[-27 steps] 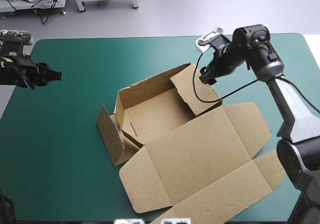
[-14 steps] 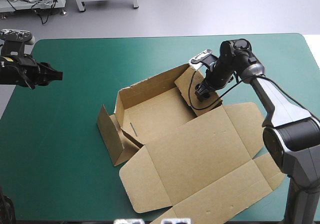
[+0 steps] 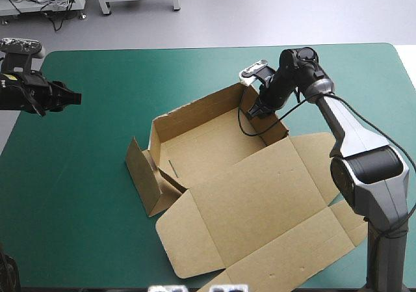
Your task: Fold the box
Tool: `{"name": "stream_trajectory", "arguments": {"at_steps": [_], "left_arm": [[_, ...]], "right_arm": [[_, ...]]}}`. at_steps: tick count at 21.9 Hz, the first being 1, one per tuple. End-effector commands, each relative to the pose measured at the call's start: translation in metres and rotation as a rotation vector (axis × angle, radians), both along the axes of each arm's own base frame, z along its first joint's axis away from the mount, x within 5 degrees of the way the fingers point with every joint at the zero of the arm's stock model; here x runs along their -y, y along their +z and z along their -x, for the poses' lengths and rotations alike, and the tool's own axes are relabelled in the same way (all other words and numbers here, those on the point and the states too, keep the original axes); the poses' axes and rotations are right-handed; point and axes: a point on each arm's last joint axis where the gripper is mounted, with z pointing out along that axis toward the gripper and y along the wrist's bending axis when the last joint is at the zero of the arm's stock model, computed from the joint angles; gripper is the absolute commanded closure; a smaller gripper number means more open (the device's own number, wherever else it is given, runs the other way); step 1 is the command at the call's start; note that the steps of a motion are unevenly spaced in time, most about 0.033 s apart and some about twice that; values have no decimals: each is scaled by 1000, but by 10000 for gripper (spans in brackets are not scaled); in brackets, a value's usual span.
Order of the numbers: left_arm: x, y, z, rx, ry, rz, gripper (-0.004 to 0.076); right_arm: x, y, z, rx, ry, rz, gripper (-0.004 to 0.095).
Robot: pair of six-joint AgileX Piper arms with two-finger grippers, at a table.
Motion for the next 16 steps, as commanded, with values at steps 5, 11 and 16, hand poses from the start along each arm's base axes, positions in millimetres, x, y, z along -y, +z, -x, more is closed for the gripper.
{"name": "stream_trajectory", "arguments": {"at_steps": [5,11,16], "left_arm": [[7,13,12,23,-31,26,417],[7,13,12,23,-31,26,427],[7,13,12,23,-31,26,428]], "right_arm": [[2,35,10,73,25,-25,925],[2,34,10,75,25,-17,926],[2,35,10,75,33,-22,926]]}}
